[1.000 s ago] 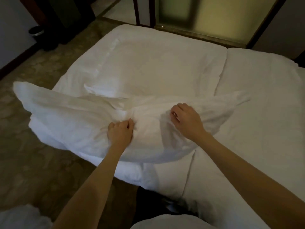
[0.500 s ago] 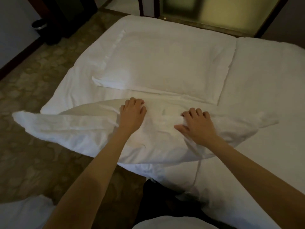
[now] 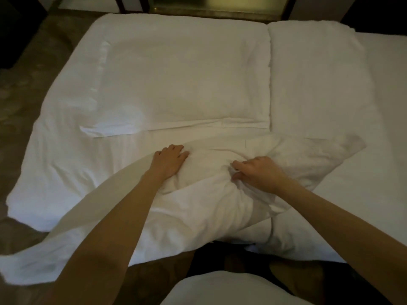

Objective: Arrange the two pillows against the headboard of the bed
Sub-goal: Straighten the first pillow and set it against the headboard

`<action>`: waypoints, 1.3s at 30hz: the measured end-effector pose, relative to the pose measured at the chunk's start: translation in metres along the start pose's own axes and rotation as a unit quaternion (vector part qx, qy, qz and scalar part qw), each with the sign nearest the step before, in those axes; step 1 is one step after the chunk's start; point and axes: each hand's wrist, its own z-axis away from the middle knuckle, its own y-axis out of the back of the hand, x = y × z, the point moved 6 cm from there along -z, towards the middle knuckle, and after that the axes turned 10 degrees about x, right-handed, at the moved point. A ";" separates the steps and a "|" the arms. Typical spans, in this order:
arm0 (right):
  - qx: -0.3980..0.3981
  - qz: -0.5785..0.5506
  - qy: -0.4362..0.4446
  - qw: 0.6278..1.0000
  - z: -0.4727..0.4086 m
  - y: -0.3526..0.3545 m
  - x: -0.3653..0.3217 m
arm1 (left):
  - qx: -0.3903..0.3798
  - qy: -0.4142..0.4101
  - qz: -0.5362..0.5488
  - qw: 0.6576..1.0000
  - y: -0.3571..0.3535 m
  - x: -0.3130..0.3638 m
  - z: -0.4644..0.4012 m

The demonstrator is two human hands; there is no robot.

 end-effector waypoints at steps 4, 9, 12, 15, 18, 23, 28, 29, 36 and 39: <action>-0.002 0.003 -0.011 1.000 0.000 -0.002 -0.002 | 0.006 0.006 0.089 0.996 -0.001 0.006 -0.007; -0.081 -0.009 -0.006 0.997 0.012 -0.009 -0.001 | -0.016 0.017 0.149 0.989 -0.014 0.019 0.004; -0.070 -0.002 0.002 0.998 0.003 0.009 0.002 | 0.008 0.074 0.268 0.960 0.005 0.015 -0.003; -0.013 0.008 0.038 0.999 -0.017 0.042 0.000 | 0.040 0.079 0.300 0.950 0.038 0.017 -0.014; 0.023 0.035 0.066 0.997 -0.031 0.072 0.002 | 0.054 0.066 0.314 0.945 0.066 0.027 -0.018; 0.069 0.073 0.076 0.992 -0.037 0.116 0.026 | 0.137 0.041 0.361 0.922 0.129 0.060 -0.018; 0.081 0.120 0.036 0.989 -0.022 0.158 0.098 | 0.199 -0.021 0.391 0.898 0.179 0.132 -0.015; 0.082 0.133 0.023 0.987 -0.016 0.166 0.120 | 0.209 -0.029 0.397 0.893 0.182 0.152 -0.015; 0.013 0.229 -0.054 0.972 0.026 0.213 0.279 | 0.240 -0.028 0.418 0.876 0.156 0.307 -0.027; 0.002 0.258 -0.083 0.963 0.061 0.214 0.351 | 0.232 0.001 0.419 0.878 0.118 0.379 -0.042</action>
